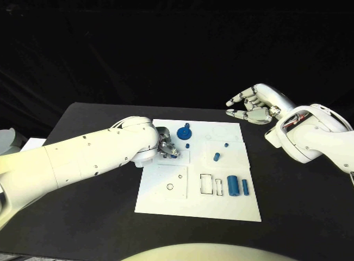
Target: Assemble the parts on the task board
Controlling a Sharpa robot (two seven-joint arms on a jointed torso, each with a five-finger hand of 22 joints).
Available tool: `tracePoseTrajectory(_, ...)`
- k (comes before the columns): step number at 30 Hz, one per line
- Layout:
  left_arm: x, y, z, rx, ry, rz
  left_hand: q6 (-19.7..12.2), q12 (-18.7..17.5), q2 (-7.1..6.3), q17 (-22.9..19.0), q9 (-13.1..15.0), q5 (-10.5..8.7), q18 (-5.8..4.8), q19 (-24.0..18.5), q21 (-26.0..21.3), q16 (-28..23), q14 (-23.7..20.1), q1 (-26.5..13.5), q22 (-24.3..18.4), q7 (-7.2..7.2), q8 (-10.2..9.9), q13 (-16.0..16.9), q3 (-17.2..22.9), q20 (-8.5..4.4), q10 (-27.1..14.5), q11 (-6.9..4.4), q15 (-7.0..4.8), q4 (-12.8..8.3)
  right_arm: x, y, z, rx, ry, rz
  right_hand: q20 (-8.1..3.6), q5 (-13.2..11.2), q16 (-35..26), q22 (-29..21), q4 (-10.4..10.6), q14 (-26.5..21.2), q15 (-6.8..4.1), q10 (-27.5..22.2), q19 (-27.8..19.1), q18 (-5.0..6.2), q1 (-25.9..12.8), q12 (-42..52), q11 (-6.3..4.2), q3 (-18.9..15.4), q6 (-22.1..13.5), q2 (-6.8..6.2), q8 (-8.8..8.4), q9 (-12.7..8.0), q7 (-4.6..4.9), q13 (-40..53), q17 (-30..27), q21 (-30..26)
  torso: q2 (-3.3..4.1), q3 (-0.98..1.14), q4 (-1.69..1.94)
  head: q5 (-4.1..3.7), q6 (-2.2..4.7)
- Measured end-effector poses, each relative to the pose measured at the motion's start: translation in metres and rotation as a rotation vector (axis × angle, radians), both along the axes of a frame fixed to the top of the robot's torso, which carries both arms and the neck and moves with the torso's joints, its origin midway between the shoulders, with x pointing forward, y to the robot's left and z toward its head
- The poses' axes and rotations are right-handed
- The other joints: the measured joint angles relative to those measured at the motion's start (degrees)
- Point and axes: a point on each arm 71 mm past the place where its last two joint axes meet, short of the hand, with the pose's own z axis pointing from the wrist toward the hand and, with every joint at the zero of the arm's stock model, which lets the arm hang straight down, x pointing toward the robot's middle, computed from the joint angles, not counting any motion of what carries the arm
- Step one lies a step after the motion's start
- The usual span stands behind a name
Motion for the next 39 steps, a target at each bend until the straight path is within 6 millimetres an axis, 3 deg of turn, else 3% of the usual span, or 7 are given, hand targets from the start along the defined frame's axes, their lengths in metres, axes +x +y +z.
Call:
tracePoseTrajectory(5,-0.0004,0.0004,0.0003,0.001,0.002,-0.003,0.1,0.1,0.01,0.0,0.0,-0.01,-0.06,0.0,0.0,0.0,0.0,0.0,0.0,-0.12,0.0,0.0,0.0,0.0,0.1,-0.12,0.0,0.0,-0.0001,0.0,-0.0005,-0.001,0.002,0.0,0.0,0.0,0.0,0.0,0.0,0.0,0.0,0.0,0.0,0.0,0.0,0.0,0.0,0.0,0.0,0.0,0.0,0.0,0.0,0.0,0.0,0.0,0.01,-0.01,-0.02,0.05,-0.05)
tracePoseTrajectory(7,-0.0006,0.0005,0.0003,0.0,0.002,-0.003,0.1,0.1,0.07,0.0,0.0,-0.02,-0.88,0.0,0.0,0.0,0.0,0.1,0.0,-0.12,0.0,0.0,-0.2,0.0,0.1,-0.12,0.0,-0.2,-0.0001,0.0,-0.0007,-0.001,0.003,0.0,0.0,0.0,0.0,0.0,0.0,0.0,0.0,0.0,0.0,0.0,0.0,0.0,0.0,0.0,0.0,0.0,0.0,0.0,0.0,0.0,0.0,0.0,0.01,-0.03,-0.02,0.09,-0.05)
tracePoseTrajectory(19,0.0003,-0.0005,-0.0004,0.0,0.002,-0.002,0.3,0.6,0.31,0.0,0.0,-0.14,-0.88,0.0,0.4,0.0,0.2,0.3,0.0,-0.3,0.0,0.6,-0.1,0.0,0.7,-0.4,-0.21,-0.2,0.0,0.0004,-0.0019,-0.001,0.006,0.001,0.0,0.0,0.0,0.0,0.0,0.0,0.0,0.0,0.0,0.0,0.0,0.0,0.0,0.0,0.0,0.0,0.0,0.0,0.0,0.0,0.0,0.0,0.02,-0.03,-0.02,0.18,-0.1)
tracePoseTrajectory(29,0.0038,-0.0034,-0.0009,0.016,0.024,-0.015,0.4,2.3,2.1,0.0,-0.3,0.08,-0.88,0.0,0.5,0.0,0.0,-1.5,0.0,-0.3,0.5,2.8,-0.1,0.0,2.1,-0.64,-0.41,-0.2,0.0,0.0008,-0.0026,-0.002,0.01,0.002,0.0,0.0,0.0,0.0,0.0,0.0,0.0,0.0,0.0,0.0,0.0,0.0,0.0,0.0,0.0,0.0,0.0,0.0,0.0,0.0,0.0,-0.2,-0.01,0.02,0.0,0.26,-0.21)
tracePoseTrajectory(32,0.0036,-0.0048,-0.0022,0.022,0.034,-0.023,1.4,2.8,3.12,0.0,-1.1,0.05,-0.88,0.0,0.5,0.0,0.0,-2.5,0.0,-0.94,0.9,3.7,-0.1,0.0,2.7,-0.8,-0.41,-0.2,0.0,0.001,-0.0027,-0.003,0.011,0.003,0.0,0.0,0.0,0.0,0.0,0.0,0.0,0.0,0.0,0.0,0.0,0.0,0.0,0.0,0.0,0.0,0.0,0.0,0.0,0.0,0.0,-0.2,-0.01,0.02,-0.02,0.34,-0.21)
tracePoseTrajectory(39,0.0055,-0.0073,-0.0029,0.037,0.049,-0.033,2.4,3.2,3.37,0.0,-1.1,0.0,-0.87,0.2,0.5,0.0,0.0,-3.3,0.0,-1.09,0.9,4.4,-0.5,-0.21,2.8,-0.77,-0.41,-0.6,0.0,0.0016,-0.0032,-0.005,0.017,0.007,0.0,0.0,0.0,0.0,0.0,0.0,0.0,0.0,0.0,0.0,0.0,0.0,0.0,0.0,0.0,0.0,0.0,0.0,0.0,0.0,0.0,-0.2,0.02,0.01,-0.09,0.27,-0.14)
